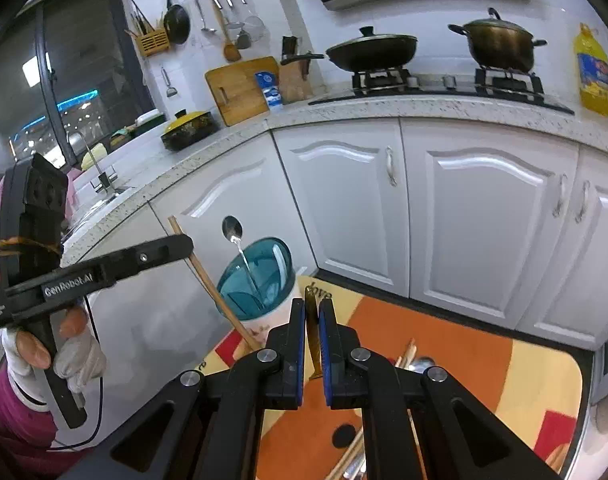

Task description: Organize utensils

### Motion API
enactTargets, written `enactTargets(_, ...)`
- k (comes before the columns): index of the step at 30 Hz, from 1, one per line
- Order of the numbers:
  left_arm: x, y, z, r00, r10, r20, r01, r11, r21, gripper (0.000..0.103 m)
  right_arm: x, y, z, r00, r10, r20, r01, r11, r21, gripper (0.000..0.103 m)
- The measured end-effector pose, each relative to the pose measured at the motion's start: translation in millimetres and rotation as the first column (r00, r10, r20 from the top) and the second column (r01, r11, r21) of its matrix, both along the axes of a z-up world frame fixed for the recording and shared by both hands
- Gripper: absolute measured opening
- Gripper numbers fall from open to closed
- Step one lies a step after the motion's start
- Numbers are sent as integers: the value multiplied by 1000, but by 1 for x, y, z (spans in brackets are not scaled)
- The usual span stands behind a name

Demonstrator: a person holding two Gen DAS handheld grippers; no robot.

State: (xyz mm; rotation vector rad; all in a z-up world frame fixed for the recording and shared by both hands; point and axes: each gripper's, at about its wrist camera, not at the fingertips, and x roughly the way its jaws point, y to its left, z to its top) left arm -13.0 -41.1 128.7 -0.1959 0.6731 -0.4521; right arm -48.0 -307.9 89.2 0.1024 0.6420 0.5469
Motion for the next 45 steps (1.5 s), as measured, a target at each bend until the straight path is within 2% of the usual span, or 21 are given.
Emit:
enactTargets(12,20,46,51,993,86,77,-83,996,-42,4,22,29,24,998,52,42,-52,999,-7,6)
enactTargets(19,30,66,66,987,131,97,-126,991,-53,4,30,44,33,995,79,57,-79,997,-13,6)
enactTargets(32,44,87,65,973,206,107,-205,979,-22,4,45,57,35,994,93,57,-92,996,-21,6)
enactTargets(38,53,92,56,964,244,108,-247,969,22,4,57,68,34,993,104,52,-104,994,-17,6)
enactTargets(45,66,96,37,961,267,76,-271,962,40,4,76,87,23,992,119,31,-118,992,-48,6)
